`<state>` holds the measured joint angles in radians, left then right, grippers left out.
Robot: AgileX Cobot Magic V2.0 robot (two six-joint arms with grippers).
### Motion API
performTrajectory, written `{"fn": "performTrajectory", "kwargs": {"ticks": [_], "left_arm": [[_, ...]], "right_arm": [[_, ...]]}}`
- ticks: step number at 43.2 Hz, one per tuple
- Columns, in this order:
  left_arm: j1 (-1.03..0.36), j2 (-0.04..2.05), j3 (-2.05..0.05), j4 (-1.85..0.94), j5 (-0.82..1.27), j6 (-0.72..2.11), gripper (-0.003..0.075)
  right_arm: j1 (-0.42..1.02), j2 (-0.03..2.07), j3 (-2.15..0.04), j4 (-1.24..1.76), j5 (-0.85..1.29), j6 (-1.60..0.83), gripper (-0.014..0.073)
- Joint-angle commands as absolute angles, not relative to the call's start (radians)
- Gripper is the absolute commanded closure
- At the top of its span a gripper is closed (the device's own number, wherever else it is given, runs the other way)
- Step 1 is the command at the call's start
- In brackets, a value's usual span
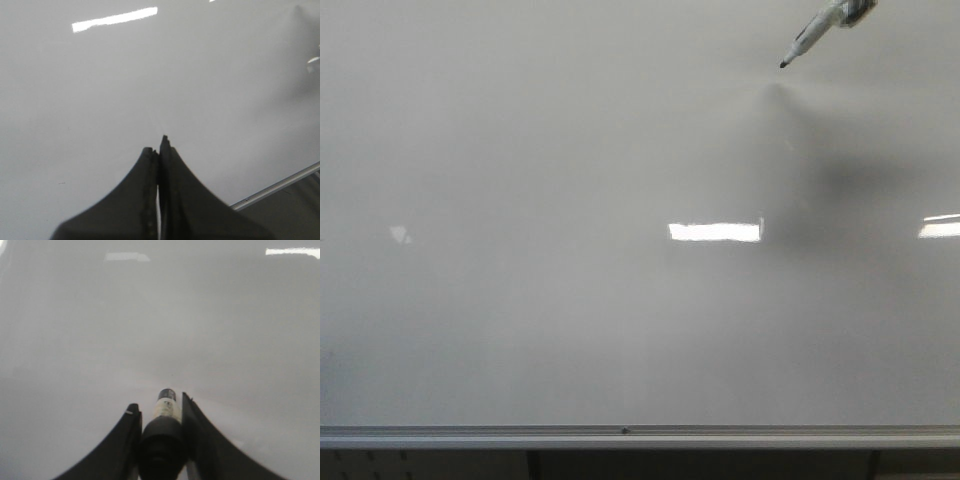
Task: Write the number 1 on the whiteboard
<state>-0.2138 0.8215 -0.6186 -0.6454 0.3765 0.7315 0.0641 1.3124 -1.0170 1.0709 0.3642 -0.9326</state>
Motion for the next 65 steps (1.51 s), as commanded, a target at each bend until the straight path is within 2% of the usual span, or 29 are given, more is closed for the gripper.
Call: {"fn": "performTrajectory", "kwargs": {"ticks": [1, 30, 51, 65], "left_arm": [[-0.212, 0.82, -0.648, -0.673, 0.317, 0.722, 0.0741], [-0.212, 0.82, -0.648, -0.674, 0.317, 0.722, 0.0741], [-0.212, 0.82, -0.648, -0.674, 0.317, 0.722, 0.0741], [-0.212, 0.82, -0.648, -0.674, 0.326, 0.722, 0.0741]], "right_arm": [[0.064, 1.3, -1.062, 1.099, 0.325, -0.95, 0.0707], [0.064, 1.361, -1.045, 1.098, 0.346, -0.963, 0.0705], [0.171, 1.438, -0.92, 1.098, 0.248, -0.981, 0.0705], [0.171, 1.215, -0.974, 1.098, 0.481, -0.944, 0.0702]]}}
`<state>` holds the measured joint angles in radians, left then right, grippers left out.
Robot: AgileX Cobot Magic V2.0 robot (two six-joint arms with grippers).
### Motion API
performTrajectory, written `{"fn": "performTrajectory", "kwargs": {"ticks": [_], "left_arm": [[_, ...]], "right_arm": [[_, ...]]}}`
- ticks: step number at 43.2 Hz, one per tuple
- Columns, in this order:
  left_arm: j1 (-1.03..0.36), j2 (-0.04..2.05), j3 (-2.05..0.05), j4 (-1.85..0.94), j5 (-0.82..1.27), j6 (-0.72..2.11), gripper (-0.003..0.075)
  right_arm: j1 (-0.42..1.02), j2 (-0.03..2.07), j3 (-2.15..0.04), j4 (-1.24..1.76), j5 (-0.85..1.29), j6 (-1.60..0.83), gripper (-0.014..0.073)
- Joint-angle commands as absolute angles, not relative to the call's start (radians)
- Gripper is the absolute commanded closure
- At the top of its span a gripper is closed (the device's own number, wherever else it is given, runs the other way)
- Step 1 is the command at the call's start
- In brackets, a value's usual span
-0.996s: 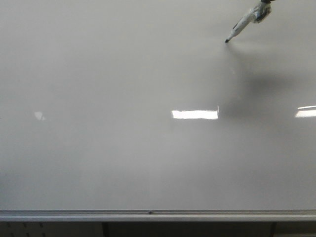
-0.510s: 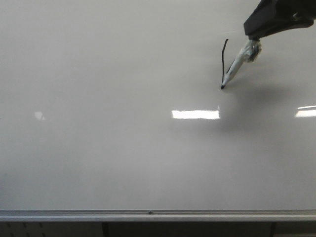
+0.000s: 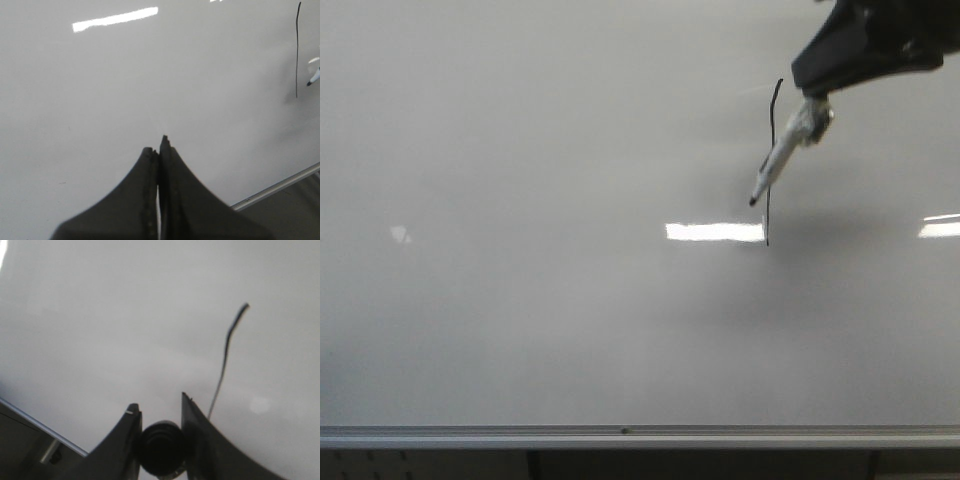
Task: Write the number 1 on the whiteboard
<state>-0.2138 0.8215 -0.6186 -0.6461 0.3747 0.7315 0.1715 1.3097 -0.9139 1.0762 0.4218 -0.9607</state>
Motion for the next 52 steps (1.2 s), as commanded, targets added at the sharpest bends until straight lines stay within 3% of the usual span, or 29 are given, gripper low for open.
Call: {"fn": "performTrajectory", "kwargs": {"ticks": [1, 6, 11, 15, 23, 27, 40, 52], "left_arm": [[-0.212, 0.82, -0.648, -0.679, 0.326, 0.722, 0.0741], [-0.212, 0.82, -0.652, -0.707, 0.367, 0.722, 0.074], [-0.215, 0.837, -0.7, -0.707, 0.54, 0.774, 0.0713], [-0.227, 0.867, -0.753, -0.728, 0.647, 0.82, 0.0619], [-0.321, 0.951, -0.828, -0.879, 0.826, 1.002, 0.0333], [-0.407, 1.005, -0.857, -0.929, 0.847, 1.049, 0.026], [-0.625, 1.2, -0.994, -0.931, 0.851, 1.049, 0.0253], [-0.703, 1.298, -1.059, -0.952, 0.842, 1.049, 0.026]], "right_arm": [[0.171, 1.204, -0.987, 1.097, 0.511, -0.935, 0.0702], [0.171, 1.181, -1.066, 1.094, 0.682, -0.887, 0.0702], [0.171, 1.191, -1.126, 1.094, 0.859, -0.872, 0.0702], [0.171, 1.197, -1.15, 1.094, 0.943, -0.872, 0.0702], [0.177, 1.199, -1.154, 1.108, 1.068, -0.872, 0.0702], [0.194, 1.199, -1.154, 1.111, 1.106, -0.872, 0.0702], [0.248, 1.199, -1.154, 1.122, 1.167, -0.872, 0.0702], [0.249, 1.199, -1.154, 1.137, 1.17, -0.873, 0.0702]]}}
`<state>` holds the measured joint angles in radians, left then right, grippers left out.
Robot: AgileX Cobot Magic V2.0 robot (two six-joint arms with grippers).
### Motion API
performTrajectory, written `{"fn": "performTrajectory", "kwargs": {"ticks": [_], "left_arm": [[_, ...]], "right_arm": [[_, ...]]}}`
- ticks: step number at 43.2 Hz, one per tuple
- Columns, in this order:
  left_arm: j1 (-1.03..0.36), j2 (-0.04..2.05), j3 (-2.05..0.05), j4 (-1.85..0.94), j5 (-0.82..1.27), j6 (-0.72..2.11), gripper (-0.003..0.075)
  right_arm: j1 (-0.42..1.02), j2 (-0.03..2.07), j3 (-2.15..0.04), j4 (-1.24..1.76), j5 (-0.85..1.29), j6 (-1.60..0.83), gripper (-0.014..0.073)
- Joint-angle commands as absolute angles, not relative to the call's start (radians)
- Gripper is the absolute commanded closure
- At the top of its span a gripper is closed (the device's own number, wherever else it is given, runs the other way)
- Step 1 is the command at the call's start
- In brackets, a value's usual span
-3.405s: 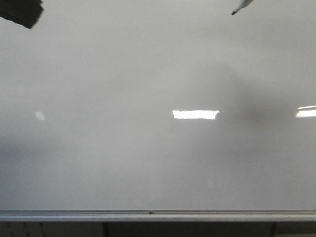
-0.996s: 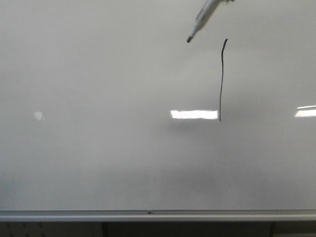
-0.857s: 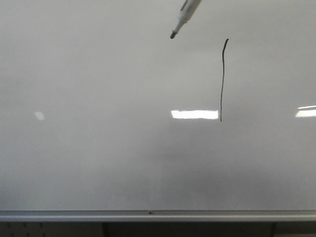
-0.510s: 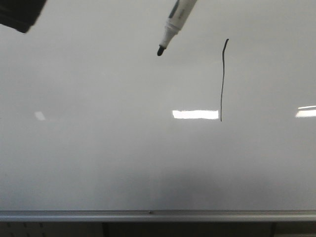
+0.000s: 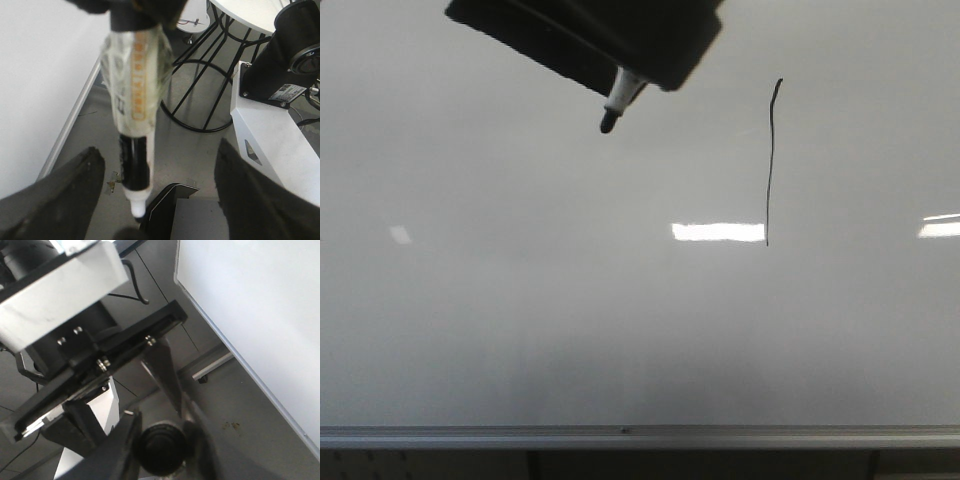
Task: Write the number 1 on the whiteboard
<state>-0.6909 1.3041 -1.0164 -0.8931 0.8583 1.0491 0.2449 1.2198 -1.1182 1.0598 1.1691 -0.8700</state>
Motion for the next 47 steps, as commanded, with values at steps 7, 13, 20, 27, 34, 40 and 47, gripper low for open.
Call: {"fn": "performTrajectory", "kwargs": {"ticks": [7, 13, 20, 27, 34, 40, 47], "left_arm": [[-0.703, 1.304, -1.059, -0.954, 0.842, 1.049, 0.0318], [-0.703, 1.304, -1.068, -0.954, 0.842, 1.049, 0.0518], [-0.703, 1.304, -1.076, -0.954, 0.838, 1.055, 0.0738], [-0.703, 1.304, -1.076, -0.944, 0.838, 1.057, 0.0741], [-0.697, 1.316, -1.067, -0.893, 0.838, 1.057, 0.0741], [-0.646, 1.333, -1.062, -0.864, 0.838, 1.043, 0.0741], [-0.519, 1.336, -1.053, -0.851, 0.833, 1.033, 0.0741]], "right_arm": [[0.249, 1.199, -1.154, 1.137, 1.181, -0.873, 0.0702], [0.249, 1.199, -1.154, 1.137, 1.183, -0.873, 0.0702], [0.249, 1.199, -1.154, 1.137, 1.183, -0.873, 0.0702], [0.249, 1.199, -1.154, 1.141, 1.18, -0.872, 0.0603], [0.249, 1.184, -1.154, 1.14, 1.113, -0.872, 0.0266], [0.215, 1.138, -1.151, 1.108, 1.031, -0.867, 0.0177], [0.125, 1.054, -1.1, 1.045, 0.933, -0.821, 0.0218]]}}
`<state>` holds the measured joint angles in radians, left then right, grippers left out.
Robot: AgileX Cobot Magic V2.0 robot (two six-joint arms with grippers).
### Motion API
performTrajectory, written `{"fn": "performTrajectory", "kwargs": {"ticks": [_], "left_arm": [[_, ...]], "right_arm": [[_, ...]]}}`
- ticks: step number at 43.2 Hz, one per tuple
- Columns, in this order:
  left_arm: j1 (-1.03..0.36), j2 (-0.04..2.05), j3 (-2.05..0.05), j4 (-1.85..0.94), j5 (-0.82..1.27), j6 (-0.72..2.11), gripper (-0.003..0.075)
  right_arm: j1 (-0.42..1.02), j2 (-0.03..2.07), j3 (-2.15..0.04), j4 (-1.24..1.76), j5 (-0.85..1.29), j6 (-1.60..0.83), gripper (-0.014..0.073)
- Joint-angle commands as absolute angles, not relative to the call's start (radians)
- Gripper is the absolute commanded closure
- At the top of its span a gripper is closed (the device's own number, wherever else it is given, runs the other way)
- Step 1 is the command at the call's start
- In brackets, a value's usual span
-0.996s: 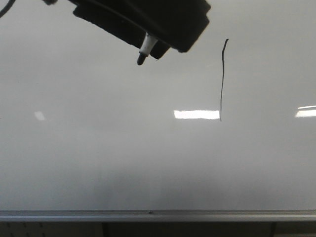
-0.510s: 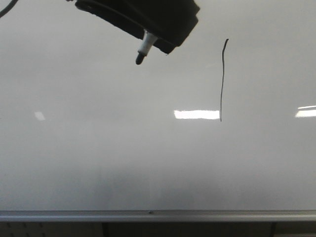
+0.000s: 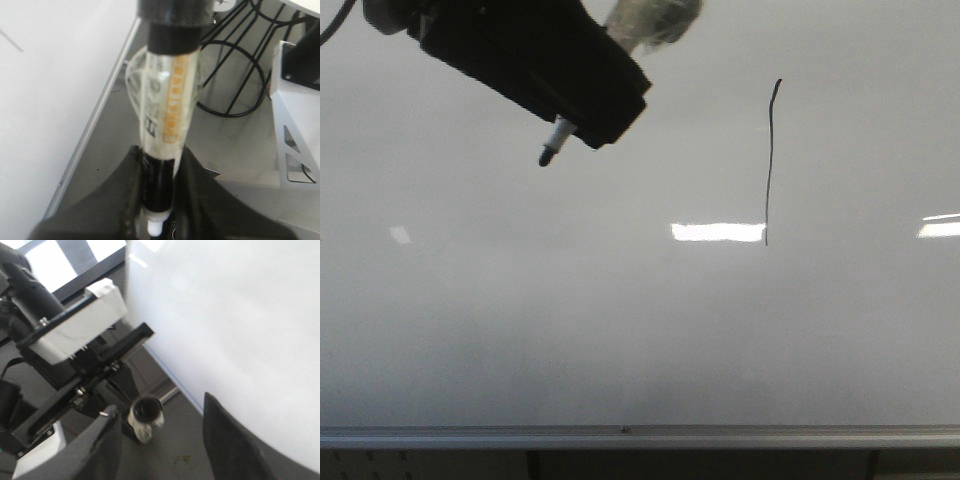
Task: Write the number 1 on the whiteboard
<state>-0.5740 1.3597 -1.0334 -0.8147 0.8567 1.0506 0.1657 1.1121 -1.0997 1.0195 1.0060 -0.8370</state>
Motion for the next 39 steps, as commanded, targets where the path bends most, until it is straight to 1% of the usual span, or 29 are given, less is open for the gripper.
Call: {"fn": "performTrajectory", "kwargs": {"ticks": [1, 4, 11, 16, 17, 19, 23, 29, 39], "left_arm": [[-0.488, 1.336, -1.051, -0.851, 0.831, 1.026, 0.0741], [-0.406, 1.336, -1.037, -0.84, 0.817, 1.001, 0.0741], [-0.2, 1.336, -0.968, -0.835, 0.709, 0.987, 0.0741], [-0.082, 1.336, -0.901, -0.837, 0.591, 0.959, 0.0741], [-0.064, 1.336, -0.89, -0.837, 0.577, 0.959, 0.0741], [-0.021, 1.336, -0.864, -0.837, 0.548, 0.959, 0.0741], [0.04, 1.338, -0.836, -0.835, 0.525, 0.942, 0.0741], [0.118, 1.372, -0.833, -0.832, 0.52, 0.906, 0.0741], [0.127, 1.532, -0.876, -0.83, 0.49, 0.906, 0.0741]], "right_arm": [[0.111, 1.033, -1.081, 1.041, 0.915, -0.821, 0.0236], [0.086, 0.975, -1.021, 1.04, 0.844, -0.822, 0.0316], [0.08, 0.833, -0.855, 1.04, 0.655, -0.829, 0.0567], [0.08, 0.737, -0.752, 1.04, 0.588, -0.829, 0.0705], [0.08, 0.72, -0.736, 1.04, 0.578, -0.829, 0.0718], [0.08, 0.676, -0.695, 1.04, 0.554, -0.829, 0.0705], [0.08, 0.608, -0.639, 1.04, 0.515, -0.829, 0.0709], [0.08, 0.567, -0.6, 1.04, 0.513, -0.829, 0.0709], [0.08, 0.566, -0.599, 1.04, 0.521, -0.829, 0.0709]]}}
